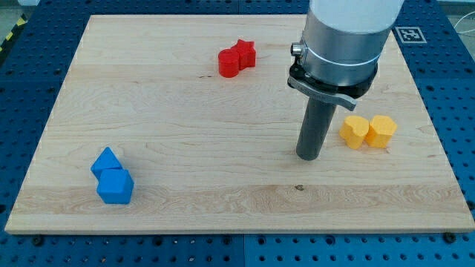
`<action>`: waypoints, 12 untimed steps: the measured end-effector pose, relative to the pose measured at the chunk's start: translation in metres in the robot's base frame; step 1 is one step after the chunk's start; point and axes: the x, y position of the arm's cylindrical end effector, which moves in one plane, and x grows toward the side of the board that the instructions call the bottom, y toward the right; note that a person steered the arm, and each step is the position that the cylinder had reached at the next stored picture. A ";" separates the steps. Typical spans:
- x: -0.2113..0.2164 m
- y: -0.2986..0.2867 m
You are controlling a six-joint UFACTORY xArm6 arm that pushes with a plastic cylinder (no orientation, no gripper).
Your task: Move your arm closer to the yellow heart
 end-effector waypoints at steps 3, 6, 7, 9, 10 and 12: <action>0.001 0.028; 0.019 0.041; 0.018 0.041; 0.017 0.055; 0.017 0.067; 0.016 0.068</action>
